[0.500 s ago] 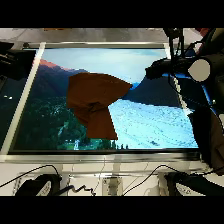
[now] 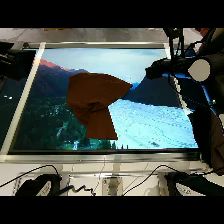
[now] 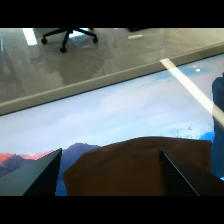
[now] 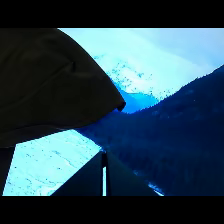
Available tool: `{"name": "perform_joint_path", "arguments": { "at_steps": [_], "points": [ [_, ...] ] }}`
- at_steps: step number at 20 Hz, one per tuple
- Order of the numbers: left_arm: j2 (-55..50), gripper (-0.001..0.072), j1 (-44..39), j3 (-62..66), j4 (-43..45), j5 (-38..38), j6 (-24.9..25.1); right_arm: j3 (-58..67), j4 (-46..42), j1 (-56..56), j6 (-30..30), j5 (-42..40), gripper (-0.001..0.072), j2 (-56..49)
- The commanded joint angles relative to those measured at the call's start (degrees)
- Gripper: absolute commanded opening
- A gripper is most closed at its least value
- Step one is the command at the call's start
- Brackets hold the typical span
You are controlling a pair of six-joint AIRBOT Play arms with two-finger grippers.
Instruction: Fold the clothes and pants, and hang the long-sleeved shirts on hangers.
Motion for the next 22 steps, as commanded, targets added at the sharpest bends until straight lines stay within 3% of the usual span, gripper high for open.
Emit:
{"name": "perform_joint_path", "arguments": {
  "at_steps": [1, 15, 20, 22],
  "points": [
    [0.04, 0.0703, 0.02, 0.00, 0.00, 0.02, 0.00, 0.02, 0.02, 0.04, 0.00, 0.00, 0.0014, -0.02],
    [0.07, 0.0703, 0.02, 0.00, -0.02, 0.02, -0.02, 0.00, 3.19, 0.04, 0.11, -0.79, 0.0015, -0.11],
    [-0.59, 0.0703, 0.07, -0.04, 0.02, -0.98, -0.02, -5.88, 14.88, 1.75, -1.11, 13.79, 0.0014, -4.70],
    [-1.57, 0.0702, 0.07, -0.07, 0.02, -1.57, -0.02, -11.93, 14.58, 4.72, -1.07, 12.72, 0.0014, -7.17]
  ]
}}
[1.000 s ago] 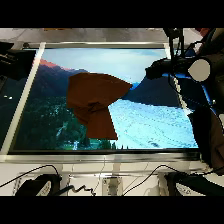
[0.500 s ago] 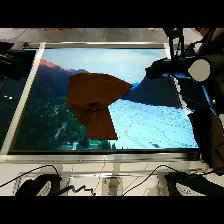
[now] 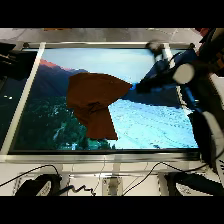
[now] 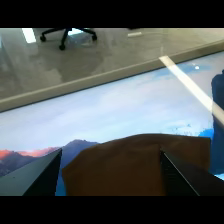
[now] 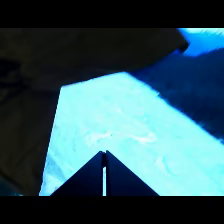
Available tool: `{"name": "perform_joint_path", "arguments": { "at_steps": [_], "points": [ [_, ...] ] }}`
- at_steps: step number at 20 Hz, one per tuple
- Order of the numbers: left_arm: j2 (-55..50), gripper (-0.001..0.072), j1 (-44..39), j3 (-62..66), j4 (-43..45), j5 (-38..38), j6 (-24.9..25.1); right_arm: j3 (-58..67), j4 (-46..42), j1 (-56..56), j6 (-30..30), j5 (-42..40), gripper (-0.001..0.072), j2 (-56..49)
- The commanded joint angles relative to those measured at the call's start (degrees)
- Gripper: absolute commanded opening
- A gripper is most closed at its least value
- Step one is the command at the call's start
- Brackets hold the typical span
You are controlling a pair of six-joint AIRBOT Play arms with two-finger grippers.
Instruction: Fold the clothes and pants, and hang the long-sleeved shirts on hangers.
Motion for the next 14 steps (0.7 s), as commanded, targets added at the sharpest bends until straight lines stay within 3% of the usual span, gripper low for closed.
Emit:
{"name": "perform_joint_path", "arguments": {
  "at_steps": [1, 2, 3, 5, 6, 8, 11, 14],
  "points": [
    [-1.33, 0.0703, 0.07, -0.04, 0.02, -1.60, -0.02, -8.44, 3.58, 3.87, -0.50, 2.03, 0.0015, -4.09],
    [-1.84, 0.0703, 0.07, -0.07, 0.04, -2.40, -0.02, -10.75, 4.20, 5.22, -0.48, 0.28, 0.0035, -5.35],
    [-2.51, 0.0702, 0.09, -0.07, 0.04, -3.43, -0.02, -12.28, 5.09, 6.45, -0.48, -0.59, 0.0122, -6.58],
    [-3.65, 0.0703, 0.09, -0.07, 0.02, -5.03, -0.02, -14.03, 7.34, 9.05, -0.55, -1.42, 0.0450, -8.74],
    [-4.26, 0.0702, 0.09, -0.07, 0.02, -5.79, -0.02, -14.14, 7.32, 10.32, -0.74, -2.45, 0.0515, -9.70],
    [-5.53, 0.0703, 0.09, -0.07, 0.00, -6.95, -0.04, -14.14, 6.99, 11.52, 0.15, -10.62, 0.0516, -10.54],
    [-7.04, 0.0703, 0.07, -0.13, 0.00, -7.08, -0.48, -14.08, 7.93, 10.73, 12.44, -27.15, 0.0516, -10.78],
    [-8.81, 0.0703, 0.07, -0.17, 0.00, -7.10, -0.46, -14.08, 13.09, 8.90, 14.32, -30.42, 0.0512, -11.19]
  ]
}}
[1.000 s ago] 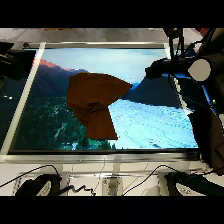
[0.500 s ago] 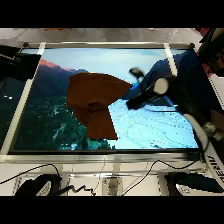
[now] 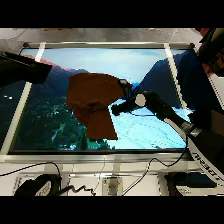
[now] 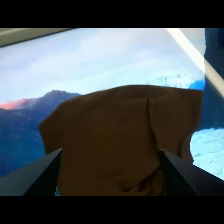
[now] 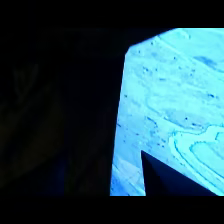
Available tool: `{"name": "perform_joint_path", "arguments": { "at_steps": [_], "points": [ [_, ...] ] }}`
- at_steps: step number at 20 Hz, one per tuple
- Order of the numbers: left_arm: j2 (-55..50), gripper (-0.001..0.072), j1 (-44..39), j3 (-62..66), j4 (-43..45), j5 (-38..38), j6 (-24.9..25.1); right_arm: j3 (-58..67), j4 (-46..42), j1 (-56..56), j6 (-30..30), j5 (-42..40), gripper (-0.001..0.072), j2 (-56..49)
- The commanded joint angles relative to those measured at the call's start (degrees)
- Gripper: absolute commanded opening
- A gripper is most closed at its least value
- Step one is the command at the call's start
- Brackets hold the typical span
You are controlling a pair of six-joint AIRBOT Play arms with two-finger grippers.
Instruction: Fold the clothes and pants, and hang the long-sleeved shirts on hangers.
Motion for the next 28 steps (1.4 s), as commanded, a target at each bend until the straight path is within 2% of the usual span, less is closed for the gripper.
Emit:
{"name": "perform_joint_path", "arguments": {
  "at_steps": [1, 5, 7, 9, 12, 13, 14, 17, 20, 23, 25, 26, 28],
  "points": [
    [-2.21, 0.0702, 0.02, -0.13, 0.00, -0.44, -0.09, -0.20, 5.42, -0.76, 1.38, -5.31, 0.0512, -0.63],
    [-4.66, 0.0703, -0.02, -0.24, -0.02, -0.57, -0.87, -0.22, 8.87, 6.27, -17.97, 8.50, 0.0515, -1.77],
    [-5.25, 0.0703, -0.02, -0.24, -0.04, -1.51, -2.29, -0.20, 7.76, 12.13, -26.62, 9.31, 0.0526, -2.45],
    [-5.49, 0.0703, -0.02, -0.24, -0.02, -3.67, -2.64, -0.20, 1.42, 18.47, -31.21, 4.70, 0.0526, -2.75],
    [-5.53, 0.0703, -0.02, -0.24, -0.02, -6.49, -2.64, -0.20, -10.62, 26.12, -31.26, -3.65, 0.0529, -4.17],
    [-5.53, 0.0703, -0.02, -0.26, 0.00, -6.73, -2.64, -0.20, -12.28, 28.00, -31.28, -5.84, 0.0585, -5.03],
    [-5.53, 0.0702, -0.02, -0.26, -0.02, -6.71, -2.64, -0.20, -13.18, 29.44, -31.32, -7.06, 0.0595, -6.01],
    [-5.53, 0.0703, -0.02, -0.26, -0.02, -6.71, -2.64, -0.20, -15.85, 32.63, -33.79, -8.02, 0.0593, -9.70],
    [-5.53, 0.0703, 0.00, -0.24, 0.00, -6.69, -2.64, -0.20, -20.11, 33.20, -31.30, -10.54, 0.0575, -11.76],
    [-5.53, 0.0702, 0.02, -0.26, 0.00, -6.62, -2.64, -0.20, -25.55, 32.20, -26.80, -12.83, 0.0492, -12.76],
    [-5.53, 0.0703, 0.02, -0.26, -0.02, -6.62, -2.64, -0.20, -27.56, 31.54, -25.03, -12.48, 0.0387, -13.51],
    [-5.53, 0.0703, 0.02, -0.24, -0.02, -6.62, -2.64, -0.20, -29.64, 31.26, -23.26, -12.55, 0.0367, -13.70],
    [-5.53, 0.0702, 0.02, -0.24, -0.02, -6.62, -2.64, 0.17, -32.92, 30.64, -21.00, -12.13, 0.0257, -13.70]
  ]
}}
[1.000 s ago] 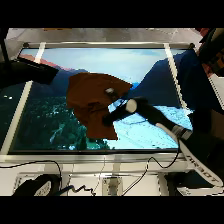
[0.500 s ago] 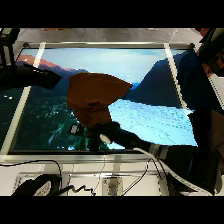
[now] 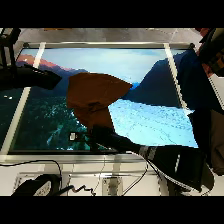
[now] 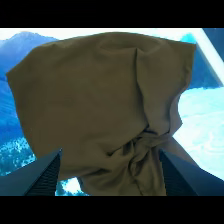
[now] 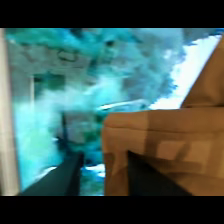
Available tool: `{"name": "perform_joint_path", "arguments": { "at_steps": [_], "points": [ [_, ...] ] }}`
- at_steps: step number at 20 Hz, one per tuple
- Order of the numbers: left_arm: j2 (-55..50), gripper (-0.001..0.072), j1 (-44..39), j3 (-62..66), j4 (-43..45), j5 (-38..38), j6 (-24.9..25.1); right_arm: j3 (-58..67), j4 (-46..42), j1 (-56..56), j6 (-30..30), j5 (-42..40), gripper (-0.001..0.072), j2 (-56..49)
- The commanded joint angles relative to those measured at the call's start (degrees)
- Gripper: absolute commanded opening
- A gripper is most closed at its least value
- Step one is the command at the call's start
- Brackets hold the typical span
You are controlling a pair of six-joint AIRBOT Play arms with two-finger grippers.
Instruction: Fold the clothes and pants, and hang the long-sleeved shirts on hangers.
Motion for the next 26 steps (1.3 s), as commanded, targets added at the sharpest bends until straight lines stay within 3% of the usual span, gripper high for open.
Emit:
{"name": "perform_joint_path", "arguments": {
  "at_steps": [1, 2, 5, 9, 16, 20, 22, 26],
  "points": [
    [-0.02, 0.0703, 0.02, -0.02, 0.00, -0.04, -0.02, 1.11, -5.84, -0.83, 4.48, 0.90, 0.0125, -0.52],
    [-0.02, 0.0702, 0.02, -0.02, 0.02, -0.02, -0.02, 2.23, -6.05, -1.20, 4.57, 2.05, 0.0013, -0.52],
    [-0.02, 0.0703, 0.02, 0.00, 0.02, -0.02, -0.02, 6.49, -6.51, -1.92, 5.05, 5.27, 0.0013, -0.50],
    [-0.02, 0.0703, 0.02, -0.02, 0.00, -0.02, -0.02, 13.66, -9.49, -6.60, 11.28, 14.67, 0.0012, -0.44],
    [-1.90, 0.0703, 0.02, -0.04, 0.02, -0.09, -0.02, 19.06, -9.40, -29.38, 19.80, 31.50, 0.0012, 8.11],
    [-5.84, 0.0702, -0.04, -0.04, -0.09, -0.90, -0.07, 17.22, 1.90, -44.48, 19.50, 43.39, 0.0011, 11.43],
    [-9.05, 0.0702, -0.04, -0.07, -0.48, -3.56, -0.26, 12.15, 7.41, -49.75, 17.05, 45.05, 0.0011, 12.74],
    [-16.81, 0.0693, -0.04, -0.09, -0.46, -7.41, -1.22, -0.24, 9.11, -55.36, 13.29, 45.22, 0.0010, 18.49]
  ]
}}
